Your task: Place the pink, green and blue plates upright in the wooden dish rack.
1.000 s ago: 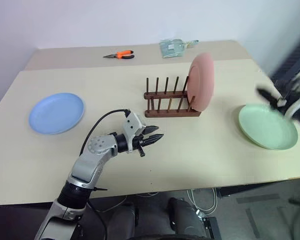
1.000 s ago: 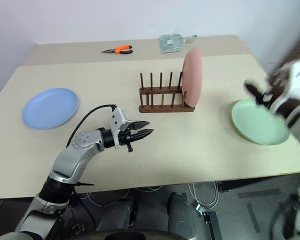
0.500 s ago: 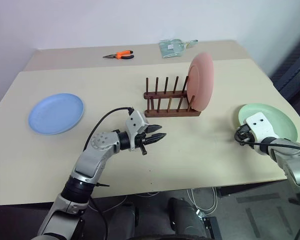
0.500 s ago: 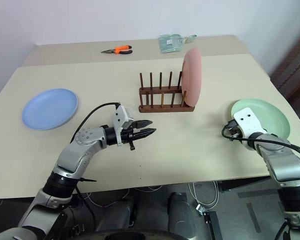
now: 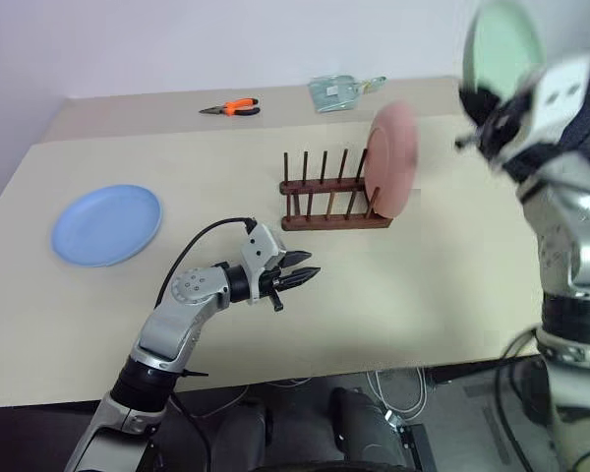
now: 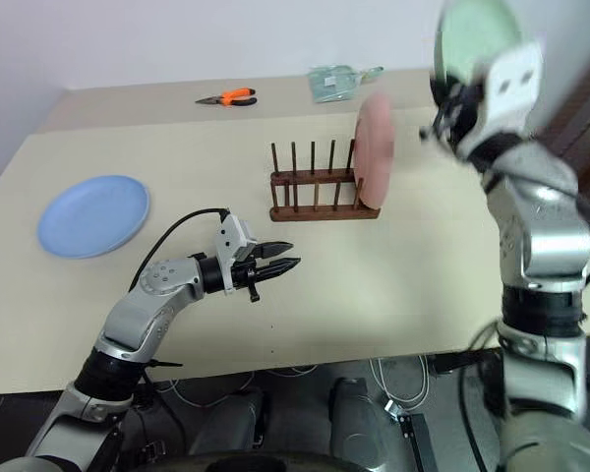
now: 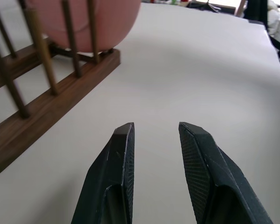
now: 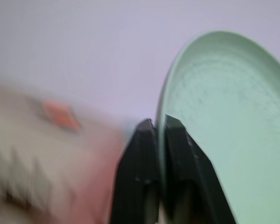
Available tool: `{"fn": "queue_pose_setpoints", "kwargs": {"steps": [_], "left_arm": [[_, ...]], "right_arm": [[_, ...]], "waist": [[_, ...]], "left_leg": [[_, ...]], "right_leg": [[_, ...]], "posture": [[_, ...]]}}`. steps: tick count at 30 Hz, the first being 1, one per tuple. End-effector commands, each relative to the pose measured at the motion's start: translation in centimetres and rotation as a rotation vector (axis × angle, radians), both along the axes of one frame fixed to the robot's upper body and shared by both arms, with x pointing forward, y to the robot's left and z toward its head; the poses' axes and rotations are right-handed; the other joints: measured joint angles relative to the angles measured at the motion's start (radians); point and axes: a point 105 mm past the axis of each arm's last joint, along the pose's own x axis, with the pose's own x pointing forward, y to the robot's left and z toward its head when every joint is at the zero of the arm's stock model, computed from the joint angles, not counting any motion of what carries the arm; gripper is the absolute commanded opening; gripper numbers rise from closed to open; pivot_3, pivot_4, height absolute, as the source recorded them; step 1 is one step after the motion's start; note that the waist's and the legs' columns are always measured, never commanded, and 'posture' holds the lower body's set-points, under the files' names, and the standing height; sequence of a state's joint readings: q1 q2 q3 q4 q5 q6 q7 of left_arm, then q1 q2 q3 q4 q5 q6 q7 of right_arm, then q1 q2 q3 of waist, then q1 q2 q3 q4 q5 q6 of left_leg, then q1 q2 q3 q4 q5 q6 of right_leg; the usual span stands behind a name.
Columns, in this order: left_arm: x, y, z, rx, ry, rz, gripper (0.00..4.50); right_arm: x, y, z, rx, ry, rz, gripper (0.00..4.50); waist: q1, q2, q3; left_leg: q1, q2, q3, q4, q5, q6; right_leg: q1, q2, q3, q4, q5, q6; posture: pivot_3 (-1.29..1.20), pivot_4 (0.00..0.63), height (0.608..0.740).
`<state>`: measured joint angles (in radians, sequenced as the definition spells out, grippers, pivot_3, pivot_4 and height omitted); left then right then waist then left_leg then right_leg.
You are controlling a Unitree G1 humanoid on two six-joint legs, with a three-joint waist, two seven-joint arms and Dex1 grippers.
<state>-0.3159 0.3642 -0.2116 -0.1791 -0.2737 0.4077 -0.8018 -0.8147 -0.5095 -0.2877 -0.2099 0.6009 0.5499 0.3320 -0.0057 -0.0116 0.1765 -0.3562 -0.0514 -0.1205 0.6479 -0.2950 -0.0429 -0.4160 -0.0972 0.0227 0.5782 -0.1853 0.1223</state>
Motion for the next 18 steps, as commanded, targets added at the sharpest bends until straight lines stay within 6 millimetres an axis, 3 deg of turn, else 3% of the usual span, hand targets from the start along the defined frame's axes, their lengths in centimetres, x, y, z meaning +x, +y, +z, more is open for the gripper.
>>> {"fn": "queue_pose_setpoints", "kwargs": {"steps": [1,5,8,12,18], "left_arm": [[0.0,0.0,1.2,-0.024,-0.043,0.002,1.48],[0.2,0.2,1.1,-0.024,-0.046,0.018,1.48],[0.1,0.3,1.0,-0.023,-0.046,0.024,1.48],[0.1,0.4,1.0,-0.024,-0.047,0.031,1.48],[0.0,0.6,1.1,-0.023,-0.047,0.038,1.48]], "right_arm": [[-2.6,3.6,2.1,0.155,0.0,0.301,0.03],[-4.4,8.4,1.0,0.217,0.118,0.581,0.03],[-3.0,10.1,-0.9,0.348,0.294,0.635,0.03],[-0.9,11.0,-3.7,0.413,0.462,0.59,0.03],[1.6,9.8,-5.7,0.416,0.536,0.462,0.03]], "waist": [[0.003,-0.001,-0.001],[0.0,-0.001,0.0],[-0.008,0.0,-0.001],[-0.009,0.0,-0.001],[-0.009,0.0,-0.001]], "left_leg": [[0.0,0.0,0.0,0.0,0.0,0.0],[0.0,-0.001,0.0,0.0,0.0,0.0],[0.0,0.0,0.0,0.0,0.0,0.0],[0.0,0.0,0.001,-0.001,0.0,0.0],[-0.001,-0.001,0.002,-0.001,0.0,0.0]], "right_leg": [[0.0,0.0,0.0,-0.001,0.0,0.0],[0.0,-0.001,0.0,0.0,-0.002,-0.003],[-0.001,-0.001,0.0,0.001,-0.002,-0.004],[-0.003,0.0,0.0,0.002,-0.002,-0.003],[-0.003,0.0,0.001,0.002,0.0,-0.001]], "posture": [[0.0,0.15,0.74],[0.0,0.15,0.74],[0.0,0.15,0.74],[0.0,0.15,0.74],[0.0,0.15,0.74]]}}
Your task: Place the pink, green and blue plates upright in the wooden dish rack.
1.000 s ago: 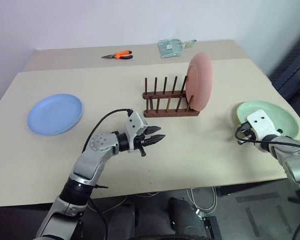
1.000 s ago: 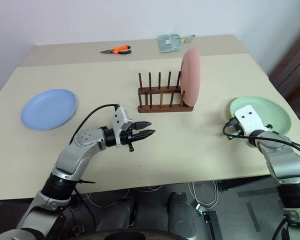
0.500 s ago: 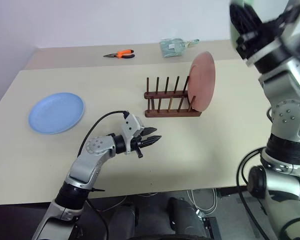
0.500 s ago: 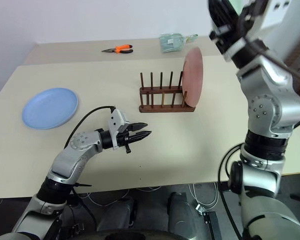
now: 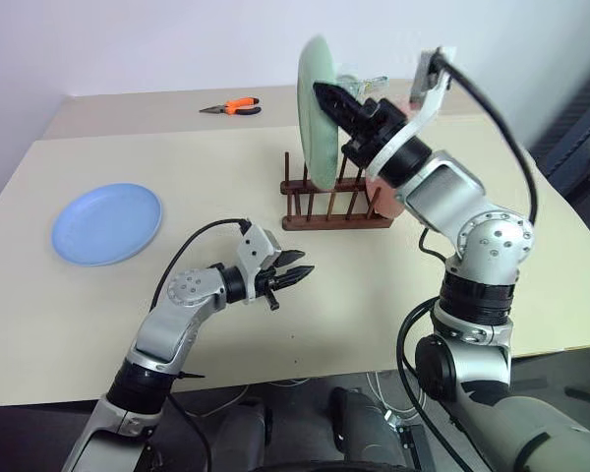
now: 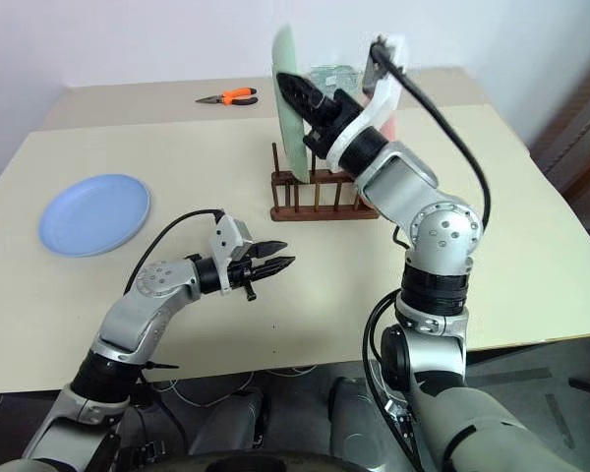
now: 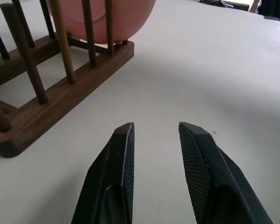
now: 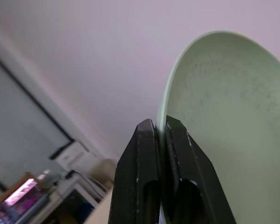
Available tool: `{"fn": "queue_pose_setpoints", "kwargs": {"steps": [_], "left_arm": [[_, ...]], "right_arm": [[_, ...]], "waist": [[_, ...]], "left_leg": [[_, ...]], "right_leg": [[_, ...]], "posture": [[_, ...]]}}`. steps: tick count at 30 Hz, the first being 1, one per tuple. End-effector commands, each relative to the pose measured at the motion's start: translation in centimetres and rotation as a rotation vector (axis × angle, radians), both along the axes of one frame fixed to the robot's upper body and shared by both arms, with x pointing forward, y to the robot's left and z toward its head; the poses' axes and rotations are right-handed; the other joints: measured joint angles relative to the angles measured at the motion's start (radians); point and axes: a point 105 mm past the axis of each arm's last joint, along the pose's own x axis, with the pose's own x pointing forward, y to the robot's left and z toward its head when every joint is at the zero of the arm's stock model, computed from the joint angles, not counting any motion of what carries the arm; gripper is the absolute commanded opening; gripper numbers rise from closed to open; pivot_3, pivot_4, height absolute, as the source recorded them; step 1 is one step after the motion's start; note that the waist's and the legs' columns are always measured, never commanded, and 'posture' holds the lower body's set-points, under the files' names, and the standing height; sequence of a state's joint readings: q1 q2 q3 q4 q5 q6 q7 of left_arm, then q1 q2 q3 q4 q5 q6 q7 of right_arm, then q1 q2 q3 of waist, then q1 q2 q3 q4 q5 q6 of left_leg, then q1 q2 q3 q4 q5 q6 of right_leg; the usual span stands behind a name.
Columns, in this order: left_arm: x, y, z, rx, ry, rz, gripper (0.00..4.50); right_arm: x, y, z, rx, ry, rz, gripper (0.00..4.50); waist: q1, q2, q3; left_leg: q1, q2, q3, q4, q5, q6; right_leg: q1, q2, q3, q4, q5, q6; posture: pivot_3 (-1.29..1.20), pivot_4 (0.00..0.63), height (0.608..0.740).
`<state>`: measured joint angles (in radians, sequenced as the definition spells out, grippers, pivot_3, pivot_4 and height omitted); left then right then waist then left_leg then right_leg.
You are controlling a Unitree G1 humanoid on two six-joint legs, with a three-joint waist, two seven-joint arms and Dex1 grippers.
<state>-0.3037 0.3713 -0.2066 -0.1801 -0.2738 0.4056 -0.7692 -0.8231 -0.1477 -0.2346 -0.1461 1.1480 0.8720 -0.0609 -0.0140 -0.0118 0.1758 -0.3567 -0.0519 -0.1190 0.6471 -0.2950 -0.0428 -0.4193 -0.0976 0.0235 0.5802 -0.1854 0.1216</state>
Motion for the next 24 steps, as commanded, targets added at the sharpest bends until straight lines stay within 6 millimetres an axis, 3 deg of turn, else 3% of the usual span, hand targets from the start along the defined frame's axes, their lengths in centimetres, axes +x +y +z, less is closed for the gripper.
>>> {"fn": "queue_pose_setpoints", "kwargs": {"steps": [1,5,16,24], "left_arm": [[-0.3,0.1,1.3,-0.025,-0.048,-0.002,1.48],[-0.4,0.1,1.3,-0.025,-0.048,-0.002,1.48],[-0.5,0.0,1.4,-0.027,-0.049,-0.005,1.48],[-0.3,-0.2,1.5,-0.029,-0.052,-0.011,1.48]], "right_arm": [[0.7,-1.2,0.6,-0.003,-0.026,-0.056,0.03],[1.2,-1.9,0.5,-0.004,-0.021,-0.068,0.03],[-0.2,-3.2,4.5,0.117,-0.094,-0.023,0.03],[1.2,-3.4,2.0,0.107,-0.001,-0.039,0.03]], "waist": [[-0.001,0.0,0.0],[-0.002,0.0,0.0],[-0.002,0.0,0.0],[-0.003,0.0,0.0]], "left_leg": [[0.0,0.0,0.0,0.0,0.0,0.0],[0.0,0.0,0.0,0.0,0.0,0.0],[0.0,0.0,0.0,0.0,0.0,0.0],[0.0,0.0,0.0,0.0,0.0,0.0]], "right_leg": [[0.0,0.0,0.0,0.0,0.0,0.0],[0.0,0.0,0.0,0.0,0.0,0.0],[0.0,0.0,0.0,0.0,0.0,0.0],[0.0,0.0,0.0,0.0,0.0,0.0]], "posture": [[0.0,0.15,0.74],[0.0,0.15,0.74],[0.0,0.15,0.74],[0.0,0.15,0.74]]}}
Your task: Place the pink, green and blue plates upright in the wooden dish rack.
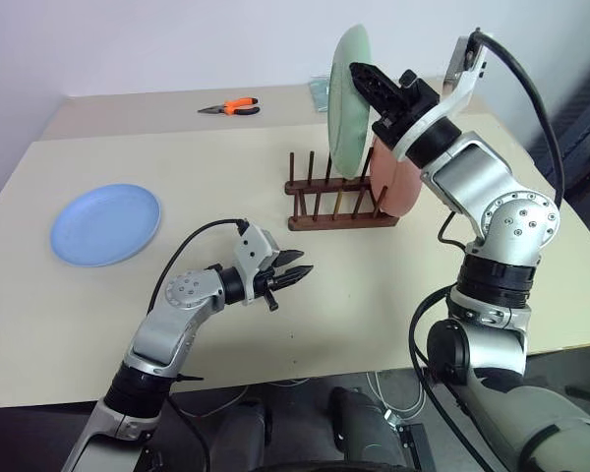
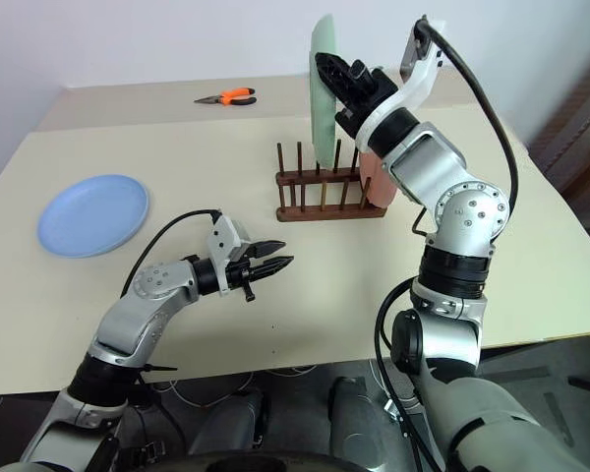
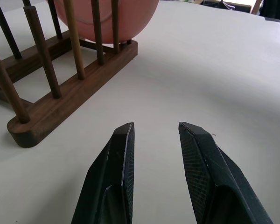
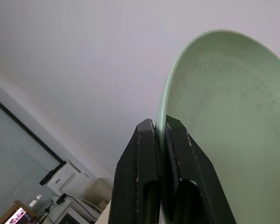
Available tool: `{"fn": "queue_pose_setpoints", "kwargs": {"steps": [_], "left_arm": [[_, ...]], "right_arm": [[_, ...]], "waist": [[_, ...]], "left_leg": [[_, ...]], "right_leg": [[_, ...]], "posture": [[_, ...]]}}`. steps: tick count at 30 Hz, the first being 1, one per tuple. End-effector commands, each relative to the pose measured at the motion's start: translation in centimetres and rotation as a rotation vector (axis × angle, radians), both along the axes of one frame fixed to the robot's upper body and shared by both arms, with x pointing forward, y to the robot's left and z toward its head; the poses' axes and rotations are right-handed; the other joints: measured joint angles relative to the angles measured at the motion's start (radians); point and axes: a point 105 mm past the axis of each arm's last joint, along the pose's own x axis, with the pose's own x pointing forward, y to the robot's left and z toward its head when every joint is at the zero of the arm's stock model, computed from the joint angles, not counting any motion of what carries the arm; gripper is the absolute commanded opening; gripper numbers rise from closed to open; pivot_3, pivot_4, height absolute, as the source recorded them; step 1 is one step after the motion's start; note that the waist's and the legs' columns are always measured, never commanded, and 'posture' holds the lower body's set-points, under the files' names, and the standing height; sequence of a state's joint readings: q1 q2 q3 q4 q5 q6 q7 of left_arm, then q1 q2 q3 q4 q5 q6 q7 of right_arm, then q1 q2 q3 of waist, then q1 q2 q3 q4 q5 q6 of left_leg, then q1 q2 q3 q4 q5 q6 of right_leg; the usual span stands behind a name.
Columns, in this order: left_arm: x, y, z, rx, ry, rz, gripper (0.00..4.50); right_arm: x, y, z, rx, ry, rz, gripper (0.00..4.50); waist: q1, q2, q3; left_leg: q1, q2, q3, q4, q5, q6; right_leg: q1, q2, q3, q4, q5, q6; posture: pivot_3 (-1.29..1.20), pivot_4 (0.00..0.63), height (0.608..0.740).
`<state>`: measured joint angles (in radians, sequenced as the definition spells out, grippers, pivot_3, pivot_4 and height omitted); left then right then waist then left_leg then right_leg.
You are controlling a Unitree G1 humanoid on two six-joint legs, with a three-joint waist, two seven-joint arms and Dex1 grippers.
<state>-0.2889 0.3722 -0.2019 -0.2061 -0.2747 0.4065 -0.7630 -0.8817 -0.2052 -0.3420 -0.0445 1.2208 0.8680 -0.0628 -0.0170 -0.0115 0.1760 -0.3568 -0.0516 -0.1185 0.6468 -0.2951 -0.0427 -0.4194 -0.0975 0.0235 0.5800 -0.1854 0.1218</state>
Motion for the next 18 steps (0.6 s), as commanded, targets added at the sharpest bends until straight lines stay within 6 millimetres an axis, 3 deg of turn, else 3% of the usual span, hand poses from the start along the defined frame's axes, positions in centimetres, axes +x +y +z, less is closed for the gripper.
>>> {"fn": "queue_pose_setpoints", "kwargs": {"steps": [1,5,8,15,18], "left_arm": [[-0.1,-0.2,1.3,-0.024,-0.042,-0.014,1.48],[-0.2,-0.1,1.2,-0.026,-0.04,-0.009,1.48],[-0.3,0.0,1.2,-0.026,-0.037,-0.004,1.48],[-0.3,0.1,1.2,-0.027,-0.036,0.002,1.48],[-0.3,0.1,1.2,-0.028,-0.034,0.002,1.48]], "right_arm": [[0.3,-0.2,-0.2,-0.004,-0.002,-0.011,0.03],[1.0,-0.5,-1.3,-0.034,0.019,-0.028,0.03],[1.3,-0.6,-1.5,-0.05,0.019,-0.037,1.01],[1.6,-0.7,-1.6,-0.071,0.009,-0.061,4.37],[1.5,-1.3,-0.4,-0.158,-0.093,-0.132,4.45]], "waist": [[0.0,0.0,0.0],[0.0,0.0,0.0],[0.0,0.0,0.0],[0.0,0.0,0.0],[0.0,0.0,0.0]], "left_leg": [[0.0,0.0,0.0,0.0,0.0,0.0],[0.0,0.0,0.0,0.0,0.0,0.0],[0.0,0.0,0.0,0.0,0.0,0.0],[0.0,0.0,0.0,0.0,0.0,0.0],[0.0,0.0,0.0,0.0,0.0,0.0]], "right_leg": [[0.0,0.0,0.0,0.0,0.0,0.0],[0.0,0.0,0.0,0.0,0.0,0.0],[0.0,0.0,0.0,0.0,0.0,0.0],[0.0,0.0,0.0,0.0,0.0,0.0],[0.0,0.0,0.0,0.0,0.0,0.0]], "posture": [[0.0,0.15,0.74],[0.0,0.15,0.74],[0.0,0.15,0.74],[0.0,0.15,0.74],[0.0,0.15,0.74]]}}
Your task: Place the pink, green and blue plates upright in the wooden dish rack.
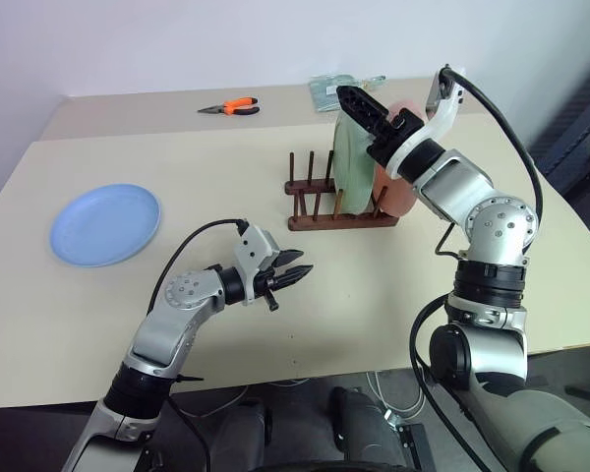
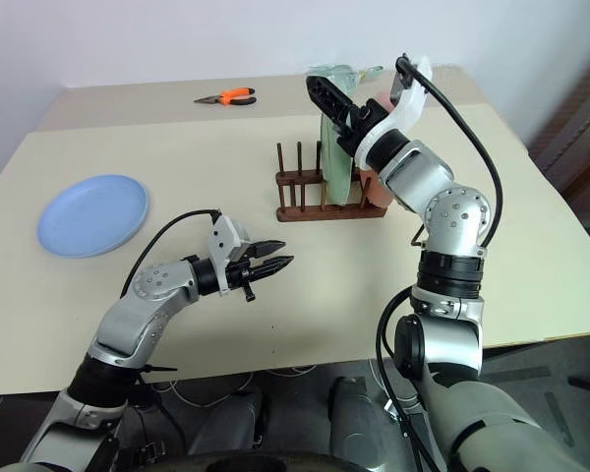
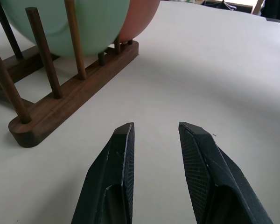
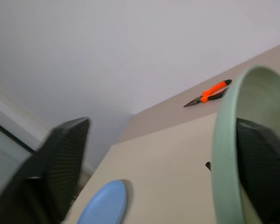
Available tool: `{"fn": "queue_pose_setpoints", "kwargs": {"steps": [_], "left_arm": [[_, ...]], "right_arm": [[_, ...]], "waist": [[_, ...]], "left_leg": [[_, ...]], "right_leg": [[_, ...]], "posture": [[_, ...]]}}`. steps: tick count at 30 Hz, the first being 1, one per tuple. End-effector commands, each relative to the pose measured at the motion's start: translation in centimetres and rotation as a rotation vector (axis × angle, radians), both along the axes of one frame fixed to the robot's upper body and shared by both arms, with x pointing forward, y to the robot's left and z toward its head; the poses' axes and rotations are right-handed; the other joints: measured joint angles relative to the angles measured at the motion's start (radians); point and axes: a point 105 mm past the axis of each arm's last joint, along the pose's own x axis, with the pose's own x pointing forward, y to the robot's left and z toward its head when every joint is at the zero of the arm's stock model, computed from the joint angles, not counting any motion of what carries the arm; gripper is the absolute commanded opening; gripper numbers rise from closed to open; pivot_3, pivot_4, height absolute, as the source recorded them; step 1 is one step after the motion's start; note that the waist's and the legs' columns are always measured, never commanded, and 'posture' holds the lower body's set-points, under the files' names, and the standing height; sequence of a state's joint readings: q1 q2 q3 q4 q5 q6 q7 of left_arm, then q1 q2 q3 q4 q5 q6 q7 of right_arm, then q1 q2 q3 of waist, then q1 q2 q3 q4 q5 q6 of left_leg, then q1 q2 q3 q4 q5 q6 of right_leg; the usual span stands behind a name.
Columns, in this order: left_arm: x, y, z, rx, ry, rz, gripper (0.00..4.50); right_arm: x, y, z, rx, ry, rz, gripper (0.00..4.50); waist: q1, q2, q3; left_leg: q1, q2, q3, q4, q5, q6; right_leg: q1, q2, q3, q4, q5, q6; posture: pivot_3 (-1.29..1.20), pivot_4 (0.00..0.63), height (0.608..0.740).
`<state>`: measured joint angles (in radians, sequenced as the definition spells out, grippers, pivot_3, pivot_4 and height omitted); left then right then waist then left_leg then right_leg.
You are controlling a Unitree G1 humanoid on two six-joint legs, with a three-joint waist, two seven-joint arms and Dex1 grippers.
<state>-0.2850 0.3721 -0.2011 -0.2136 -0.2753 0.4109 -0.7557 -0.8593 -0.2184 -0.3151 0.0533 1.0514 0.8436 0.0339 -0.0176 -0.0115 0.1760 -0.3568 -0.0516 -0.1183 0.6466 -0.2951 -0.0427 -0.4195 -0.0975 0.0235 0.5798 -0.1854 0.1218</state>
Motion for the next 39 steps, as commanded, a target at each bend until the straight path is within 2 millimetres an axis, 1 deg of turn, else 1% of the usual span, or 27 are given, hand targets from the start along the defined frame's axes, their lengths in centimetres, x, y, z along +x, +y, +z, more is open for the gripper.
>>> {"fn": "queue_pose_setpoints", "kwargs": {"steps": [1,3,5,6,8,10,11,12,13,14,15,16,17,18,20,21,22,24,25,26,28,29,31,32,34,37,39], "left_arm": [[-0.2,0.1,1.2,-0.029,-0.03,-0.002,1.48],[-0.1,0.3,1.3,-0.046,-0.007,0.004,1.48],[0.5,1.1,1.7,-0.084,0.02,0.049,2.04],[0.9,1.6,2.0,-0.102,0.027,0.074,2.4],[1.4,2.5,2.8,-0.131,0.01,0.121,3.36],[2.8,4.9,4.2,-0.176,-0.039,0.267,4.41],[3.7,6.4,4.7,-0.185,-0.07,0.367,4.46],[5.0,8.8,5.2,-0.167,-0.121,0.53,4.46],[6.5,12.8,5.8,-0.154,-0.148,0.782,4.46],[7.2,15.6,6.1,-0.146,-0.161,0.954,4.46],[7.2,19.5,6.8,-0.129,-0.186,1.182,4.46],[7.0,21.7,7.3,-0.121,-0.199,1.321,4.46],[6.6,23.3,7.5,-0.125,-0.2,1.422,4.46],[5.9,25.6,7.8,-0.142,-0.194,1.559,4.46],[4.2,28.6,7.9,-0.221,-0.164,1.741,4.46],[3.6,29.4,8.0,-0.242,-0.155,1.791,4.46],[2.9,30.2,7.5,-0.239,-0.11,1.849,4.46],[2.0,31.2,5.1,-0.24,0.072,1.917,4.46],[1.8,31.1,3.4,-0.283,0.187,1.914,4.46],[1.7,30.8,2.5,-0.316,0.258,1.902,4.46],[1.4,30.5,1.2,-0.341,0.337,1.901,4.46],[1.5,30.0,0.3,-0.373,0.391,1.868,4.46],[2.1,28.9,-1.1,-0.485,0.505,1.796,4.46],[2.4,28.5,-1.4,-0.546,0.532,1.76,4.23],[2.4,28.6,-1.5,-0.58,0.527,1.773,3.6],[2.8,28.7,-0.7,-0.641,0.497,1.78,2.11],[3.4,28.2,0.3,-0.677,0.461,1.746,1.09]], "right_arm": [[-0.7,-0.8,3.2,-0.133,-0.199,-0.086,4.45],[-0.8,-1.4,4.2,-0.284,-0.304,-0.155,4.45],[-1.4,-1.6,5.4,-0.409,-0.414,-0.181,4.5],[-1.5,-1.7,5.7,-0.461,-0.45,-0.192,4.5],[-1.8,-1.8,6.2,-0.597,-0.531,-0.229,4.5],[-2.1,-1.5,6.5,-0.836,-0.69,-0.304,4.5],[-2.5,-1.0,6.6,-0.899,-0.754,-0.297,4.5],[-3.1,-0.2,6.6,-0.935,-0.814,-0.263,4.5],[-4.0,1.2,6.3,-0.938,-0.87,-0.184,4.5],[-4.7,2.1,6.1,-0.939,-0.907,-0.13,4.5],[-5.1,3.0,5.5,-0.947,-0.926,-0.076,4.5],[-5.3,3.6,5.1,-0.952,-0.934,-0.045,4.5],[-5.4,3.8,4.8,-0.96,-0.937,-0.024,4.5],[-5.5,4.2,4.4,-0.948,-0.928,0.01,4.5],[-5.8,5.0,3.9,-0.938,-0.935,0.048,4.5],[-5.9,5.3,3.7,-0.94,-0.941,0.058,4.5],[-6.0,5.8,3.6,-0.935,-0.951,0.069,4.5],[-6.3,6.7,3.1,-0.935,-0.971,0.098,4.5],[-6.5,7.0,2.9,-0.934,-0.976,0.113,4.5],[-6.5,7.2,2.7,-0.935,-0.978,0.121,4.5],[-6.7,7.4,2.3,-0.942,-0.979,0.137,4.5],[-6.7,7.5,2.0,-0.947,-0.978,0.141,4.5],[-6.7,7.5,1.7,-0.957,-0.975,0.138,4.5],[-6.6,7.4,1.5,-0.965,-0.971,0.13,4.5],[-6.5,7.2,1.2,-0.973,-0.959,0.121,4.5],[-6.2,6.8,0.9,-0.982,-0.933,0.116,4.5],[-6.1,6.7,0.8,-0.991,-0.926,0.112,4.5]], "waist": [[0.001,0.0,0.0],[0.002,0.0,0.0],[0.0,0.0,0.0],[0.0,0.0,0.0],[-0.003,0.0,0.0],[-0.003,0.0,0.0],[-0.003,0.0,0.0],[-0.003,0.0,0.0],[-0.003,0.0,0.0],[-0.003,-0.001,0.0],[-0.004,-0.001,0.001],[-0.007,-0.003,0.001],[-0.006,-0.004,0.0],[-0.003,-0.004,0.0],[0.003,-0.006,0.0],[0.005,-0.007,0.0],[0.007,-0.008,0.0],[0.009,-0.009,0.0],[0.009,-0.009,0.0],[0.009,-0.009,0.0],[0.009,-0.011,0.0],[0.008,-0.013,0.0],[0.005,-0.015,0.0],[0.005,-0.015,0.0],[0.006,-0.015,0.0],[0.007,-0.015,0.0],[0.008,-0.016,0.0]], "left_leg": [[0.0,0.0,0.0,0.0,0.0,0.0],[-0.001,0.0,0.0,0.0,0.0,0.0],[-0.001,0.0,0.0,0.0,0.0,0.0],[-0.001,0.0,0.0,0.0,0.0,0.0],[0.0,0.0,0.0,0.0,0.0,0.0],[0.0,0.0,0.001,0.0,0.0,0.0],[0.0,0.0,0.001,0.0,0.0,0.0],[0.0,0.0,0.001,0.0,0.0,0.0],[0.0,0.0,0.001,0.0,0.0,0.0],[0.0,0.001,0.001,-0.001,0.0,0.0],[0.0,0.001,0.001,0.0,0.0,0.0],[0.001,0.001,0.0,0.0,0.0,0.0],[0.001,0.002,0.0,-0.001,0.0,-0.001],[0.001,0.002,0.0,-0.001,0.0,-0.001],[0.0,0.0,0.0,-0.001,0.0,-0.001],[0.0,0.0,0.0,-0.001,0.001,-0.002],[-0.001,0.0,0.0,0.0,0.001,-0.002],[-0.001,-0.001,-0.001,0.0,0.001,-0.003],[-0.001,-0.001,-0.002,0.0,0.001,-0.004],[-0.001,-0.001,-0.002,0.0,0.002,-0.004],[-0.001,-0.001,-0.003,0.0,0.002,-0.004],[-0.001,-0.001,-0.003,0.0,0.002,-0.005],[-0.001,-0.001,-0.003,0.0,0.002,-0.006],[-0.001,-0.001,-0.003,-0.001,0.002,-0.006],[0.0,-0.001,-0.003,-0.001,0.003,-0.007],[0.0,-0.001,-0.003,-0.001,0.003,-0.007],[-0.001,-0.001,-0.004,-0.001,0.003,-0.007]], "right_leg": [[0.0,0.0,0.0,0.0,0.0,0.0],[0.0,0.0,0.0,0.0,0.0,0.0],[0.0,0.0,0.0,-0.001,0.0,0.0],[0.0,0.0,0.0,-0.001,0.0,0.0],[0.0,0.0,0.0,-0.001,-0.001,0.001],[0.0,0.0,0.0,0.0,-0.001,0.003],[-0.001,0.0,0.0,0.0,-0.002,0.004],[-0.001,0.0,0.0,-0.001,-0.002,0.004],[-0.001,0.0,0.0,-0.001,-0.002,0.004],[-0.001,0.0,0.0,0.0,-0.002,0.004],[-0.001,0.0,0.0,0.0,-0.002,0.005],[-0.001,0.001,0.0,0.0,-0.002,0.004],[-0.001,0.001,0.0,0.0,-0.002,0.004],[-0.001,0.001,0.0,0.0,-0.001,0.004],[-0.001,0.0,0.0,-0.001,0.0,0.002],[-0.001,0.0,0.0,-0.002,0.001,0.002],[-0.001,0.0,0.0,-0.002,0.001,0.002],[-0.001,0.0,0.0,-0.001,0.001,0.002],[-0.001,0.0,0.0,-0.001,0.001,0.002],[-0.001,0.0,0.0,-0.001,0.001,0.003],[0.0,0.0,-0.001,0.0,0.001,0.003],[0.0,0.0,-0.001,0.0,0.001,0.003],[-0.001,0.0,-0.002,0.0,0.001,0.002],[-0.001,0.0,-0.002,0.0,0.001,0.002],[-0.001,0.0,-0.002,0.001,0.001,0.002],[-0.001,0.0,-0.001,0.001,0.001,0.002],[-0.001,0.0,-0.002,0.001,0.001,0.002]], "posture": [[0.0,0.15,0.74],[0.0,0.15,0.74],[0.0,0.15,0.74],[0.0,0.15,0.74],[0.0,0.15,0.74],[0.0,0.15,0.74],[0.0,0.15,0.74],[0.0,0.15,0.74],[0.0,0.15,0.74],[0.0,0.15,0.74],[0.0,0.15,0.74],[0.0,0.15,0.74],[0.0,0.15,0.74],[0.0,0.15,0.74],[0.0,0.15,0.74],[0.0,0.15,0.74],[0.0,0.15,0.74],[0.0,0.15,0.74],[0.0,0.15,0.74],[0.0,0.15,0.74],[0.0,0.15,0.74],[0.0,0.15,0.74],[0.0,0.15,0.74],[0.0,0.15,0.74],[0.0,0.15,0.74],[0.0,0.15,0.74],[0.0,0.15,0.74]]}}
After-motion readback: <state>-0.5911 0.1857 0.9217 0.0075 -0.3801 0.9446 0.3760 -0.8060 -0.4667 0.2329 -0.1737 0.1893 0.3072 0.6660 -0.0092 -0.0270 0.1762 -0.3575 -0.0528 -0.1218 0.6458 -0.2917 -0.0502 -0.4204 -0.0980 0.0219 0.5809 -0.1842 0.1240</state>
